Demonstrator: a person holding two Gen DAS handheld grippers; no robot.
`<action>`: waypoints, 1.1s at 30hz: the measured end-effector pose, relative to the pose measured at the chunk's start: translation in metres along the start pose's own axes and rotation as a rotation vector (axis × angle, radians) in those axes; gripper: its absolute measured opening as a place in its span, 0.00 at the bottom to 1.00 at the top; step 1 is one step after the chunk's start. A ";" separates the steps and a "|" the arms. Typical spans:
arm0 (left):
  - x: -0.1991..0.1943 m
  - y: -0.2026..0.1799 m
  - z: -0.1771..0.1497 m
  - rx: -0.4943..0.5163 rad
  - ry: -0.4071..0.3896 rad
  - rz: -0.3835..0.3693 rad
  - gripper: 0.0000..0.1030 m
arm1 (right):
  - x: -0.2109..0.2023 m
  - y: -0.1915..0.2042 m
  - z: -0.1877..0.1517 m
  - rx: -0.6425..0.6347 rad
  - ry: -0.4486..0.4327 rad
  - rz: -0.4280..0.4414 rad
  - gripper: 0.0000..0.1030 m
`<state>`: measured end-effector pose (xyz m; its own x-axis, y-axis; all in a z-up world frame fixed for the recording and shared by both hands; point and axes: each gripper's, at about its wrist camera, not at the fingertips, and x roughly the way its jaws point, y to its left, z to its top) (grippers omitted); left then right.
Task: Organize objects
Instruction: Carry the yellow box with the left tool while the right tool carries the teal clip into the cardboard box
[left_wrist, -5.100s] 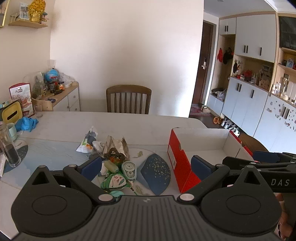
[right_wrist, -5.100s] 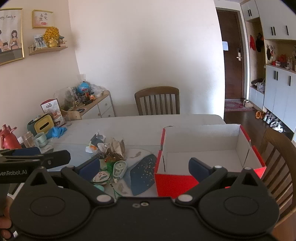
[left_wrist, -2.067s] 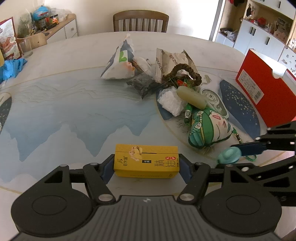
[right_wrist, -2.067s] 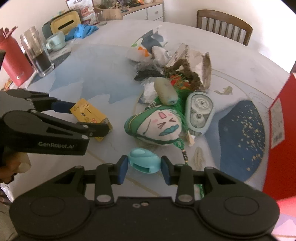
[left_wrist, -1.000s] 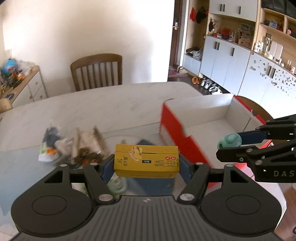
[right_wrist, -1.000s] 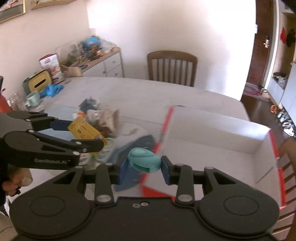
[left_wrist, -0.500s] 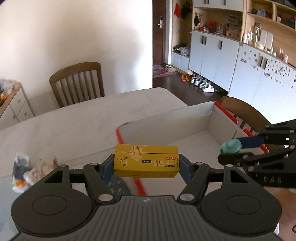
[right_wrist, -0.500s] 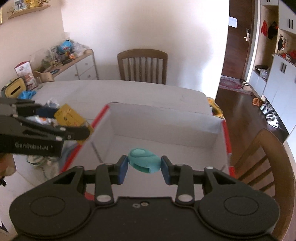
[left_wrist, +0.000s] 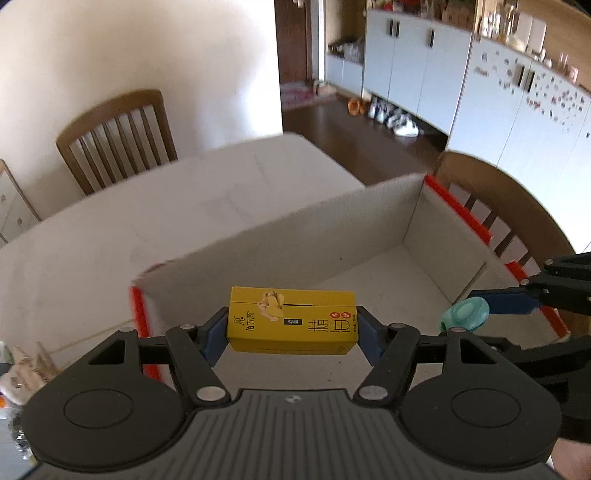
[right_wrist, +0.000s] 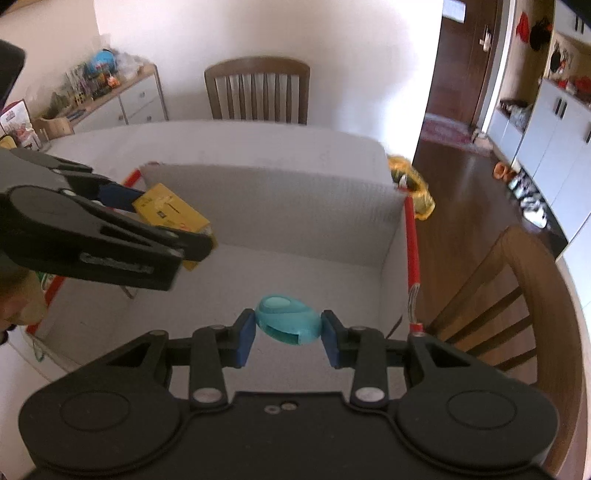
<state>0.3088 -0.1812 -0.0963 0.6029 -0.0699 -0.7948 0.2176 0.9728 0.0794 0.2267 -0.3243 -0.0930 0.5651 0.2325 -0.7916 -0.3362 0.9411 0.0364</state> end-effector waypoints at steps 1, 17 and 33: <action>0.008 -0.004 0.001 0.004 0.021 0.003 0.68 | 0.004 -0.002 -0.001 0.001 0.017 0.011 0.36; 0.068 -0.017 0.003 0.023 0.186 0.024 0.68 | 0.047 0.012 -0.011 -0.080 0.221 0.055 0.35; 0.074 -0.004 -0.014 -0.034 0.261 0.008 0.69 | 0.054 0.027 -0.024 -0.093 0.313 0.041 0.36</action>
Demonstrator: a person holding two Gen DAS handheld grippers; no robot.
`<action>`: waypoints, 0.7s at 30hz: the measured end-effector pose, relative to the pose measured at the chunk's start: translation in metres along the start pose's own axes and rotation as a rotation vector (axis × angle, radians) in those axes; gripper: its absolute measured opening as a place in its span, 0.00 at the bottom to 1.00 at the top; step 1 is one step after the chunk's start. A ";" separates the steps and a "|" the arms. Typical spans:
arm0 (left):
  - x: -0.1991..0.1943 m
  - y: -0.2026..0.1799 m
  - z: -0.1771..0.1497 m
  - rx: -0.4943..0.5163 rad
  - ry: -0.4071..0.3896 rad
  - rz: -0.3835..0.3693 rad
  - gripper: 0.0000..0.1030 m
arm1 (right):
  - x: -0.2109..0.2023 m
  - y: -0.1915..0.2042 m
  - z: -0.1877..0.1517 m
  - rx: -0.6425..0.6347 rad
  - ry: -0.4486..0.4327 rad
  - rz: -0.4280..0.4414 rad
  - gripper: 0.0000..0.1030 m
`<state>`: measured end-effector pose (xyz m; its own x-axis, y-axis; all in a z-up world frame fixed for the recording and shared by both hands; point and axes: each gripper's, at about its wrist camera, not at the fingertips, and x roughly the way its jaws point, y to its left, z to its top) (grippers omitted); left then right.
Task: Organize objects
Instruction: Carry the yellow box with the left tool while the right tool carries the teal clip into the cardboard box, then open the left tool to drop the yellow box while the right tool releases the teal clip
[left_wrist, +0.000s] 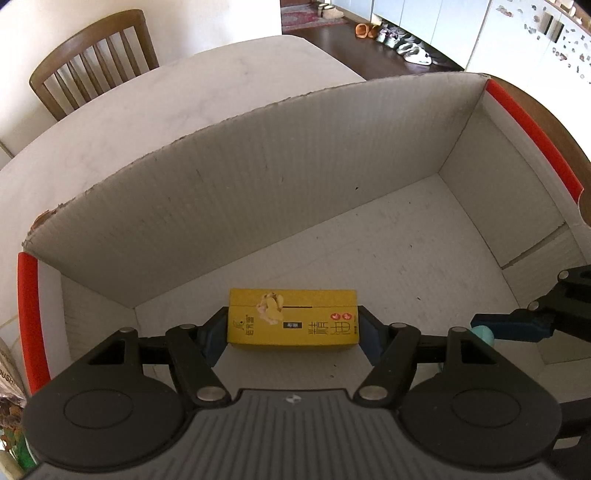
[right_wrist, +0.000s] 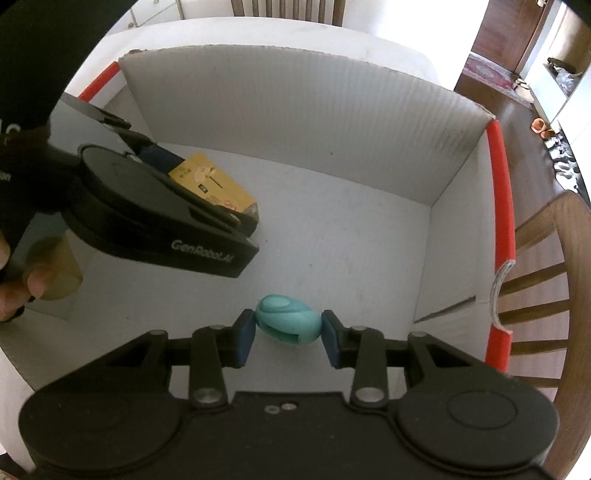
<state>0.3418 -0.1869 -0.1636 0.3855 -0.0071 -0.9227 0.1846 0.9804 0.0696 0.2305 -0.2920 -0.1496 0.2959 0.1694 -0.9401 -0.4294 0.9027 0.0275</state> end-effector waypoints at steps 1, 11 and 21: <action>-0.001 0.000 0.001 -0.003 0.000 0.000 0.69 | 0.000 0.002 -0.001 -0.002 0.005 -0.001 0.36; -0.014 -0.007 -0.001 -0.022 -0.048 -0.010 0.69 | -0.016 0.002 -0.001 0.002 -0.020 0.004 0.49; -0.051 -0.002 -0.011 -0.045 -0.130 -0.034 0.69 | -0.050 -0.014 -0.006 0.039 -0.108 0.041 0.50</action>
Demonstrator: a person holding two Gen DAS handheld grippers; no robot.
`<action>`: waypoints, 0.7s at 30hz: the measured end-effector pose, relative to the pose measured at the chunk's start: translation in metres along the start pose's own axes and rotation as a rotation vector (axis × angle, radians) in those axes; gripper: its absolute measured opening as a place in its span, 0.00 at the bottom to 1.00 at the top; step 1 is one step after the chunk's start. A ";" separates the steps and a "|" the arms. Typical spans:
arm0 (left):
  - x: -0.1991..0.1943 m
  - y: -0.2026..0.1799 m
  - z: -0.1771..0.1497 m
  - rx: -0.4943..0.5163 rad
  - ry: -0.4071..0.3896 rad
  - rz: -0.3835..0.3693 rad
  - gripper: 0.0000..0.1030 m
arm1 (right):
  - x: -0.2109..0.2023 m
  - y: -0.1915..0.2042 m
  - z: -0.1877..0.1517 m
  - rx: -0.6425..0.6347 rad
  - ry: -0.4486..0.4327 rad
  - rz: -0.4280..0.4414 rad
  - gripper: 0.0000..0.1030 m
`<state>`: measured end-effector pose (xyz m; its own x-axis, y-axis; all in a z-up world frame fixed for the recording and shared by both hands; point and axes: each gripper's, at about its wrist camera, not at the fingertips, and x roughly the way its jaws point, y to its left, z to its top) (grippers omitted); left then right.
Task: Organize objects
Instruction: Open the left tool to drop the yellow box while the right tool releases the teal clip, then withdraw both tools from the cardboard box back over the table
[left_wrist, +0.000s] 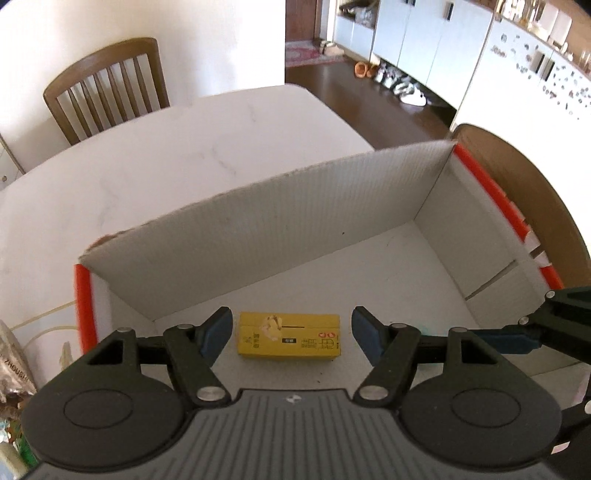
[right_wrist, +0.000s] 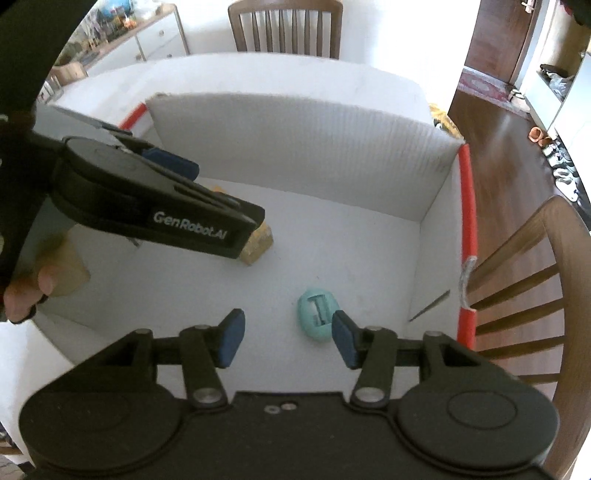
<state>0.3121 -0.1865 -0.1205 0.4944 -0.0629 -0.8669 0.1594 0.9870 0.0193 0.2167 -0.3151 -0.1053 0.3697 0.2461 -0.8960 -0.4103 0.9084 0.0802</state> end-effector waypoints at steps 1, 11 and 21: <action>-0.005 0.002 -0.003 -0.005 -0.010 -0.004 0.69 | -0.004 -0.001 0.002 0.002 -0.011 0.005 0.50; -0.060 0.004 -0.013 -0.015 -0.129 -0.034 0.69 | -0.031 0.010 0.002 0.024 -0.110 0.012 0.50; -0.105 0.021 -0.036 -0.015 -0.222 -0.074 0.69 | -0.061 0.021 -0.003 0.088 -0.202 0.023 0.51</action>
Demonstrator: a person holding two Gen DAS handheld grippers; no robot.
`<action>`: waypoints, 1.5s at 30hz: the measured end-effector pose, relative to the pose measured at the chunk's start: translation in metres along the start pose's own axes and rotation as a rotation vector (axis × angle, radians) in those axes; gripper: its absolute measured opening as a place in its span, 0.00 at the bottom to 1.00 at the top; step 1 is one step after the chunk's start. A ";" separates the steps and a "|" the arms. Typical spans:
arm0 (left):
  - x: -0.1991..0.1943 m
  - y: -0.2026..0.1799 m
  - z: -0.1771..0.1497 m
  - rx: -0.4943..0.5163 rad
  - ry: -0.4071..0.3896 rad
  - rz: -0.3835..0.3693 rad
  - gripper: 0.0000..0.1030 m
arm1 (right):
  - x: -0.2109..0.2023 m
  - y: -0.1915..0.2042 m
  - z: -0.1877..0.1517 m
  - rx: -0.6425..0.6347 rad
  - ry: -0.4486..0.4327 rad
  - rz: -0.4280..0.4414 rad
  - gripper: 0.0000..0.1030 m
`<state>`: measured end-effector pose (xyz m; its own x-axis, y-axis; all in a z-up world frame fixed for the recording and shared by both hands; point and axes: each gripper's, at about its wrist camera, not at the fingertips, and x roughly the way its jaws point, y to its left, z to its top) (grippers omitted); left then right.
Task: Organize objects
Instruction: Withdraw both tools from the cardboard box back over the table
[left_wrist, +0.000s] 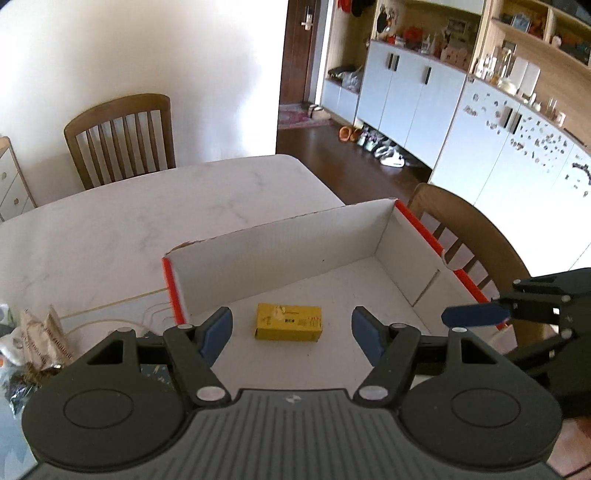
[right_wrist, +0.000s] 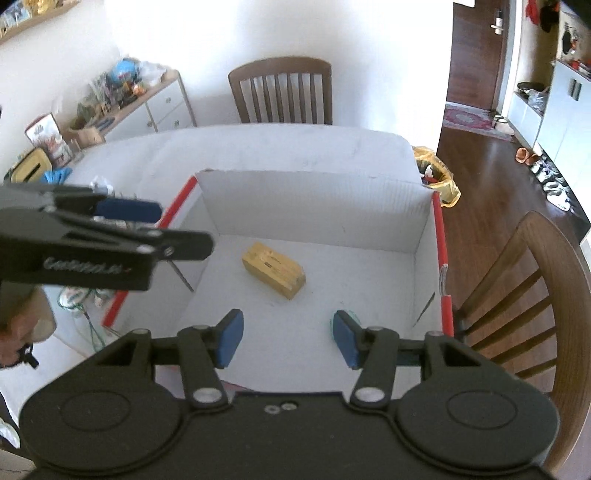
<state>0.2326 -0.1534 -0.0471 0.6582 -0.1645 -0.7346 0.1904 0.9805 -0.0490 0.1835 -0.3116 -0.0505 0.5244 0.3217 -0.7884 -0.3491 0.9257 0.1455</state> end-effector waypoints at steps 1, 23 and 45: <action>-0.006 0.002 -0.003 -0.002 -0.010 -0.003 0.69 | -0.003 0.001 0.000 0.009 -0.012 0.002 0.52; -0.076 0.055 -0.064 0.041 -0.135 0.000 0.81 | -0.040 0.089 -0.022 0.099 -0.206 -0.006 0.85; -0.114 0.126 -0.120 0.015 -0.206 -0.033 1.00 | -0.034 0.165 -0.044 0.164 -0.273 -0.066 0.99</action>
<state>0.0946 0.0018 -0.0504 0.7861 -0.2163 -0.5791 0.2241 0.9728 -0.0592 0.0739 -0.1781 -0.0261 0.7385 0.2810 -0.6129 -0.1892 0.9589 0.2117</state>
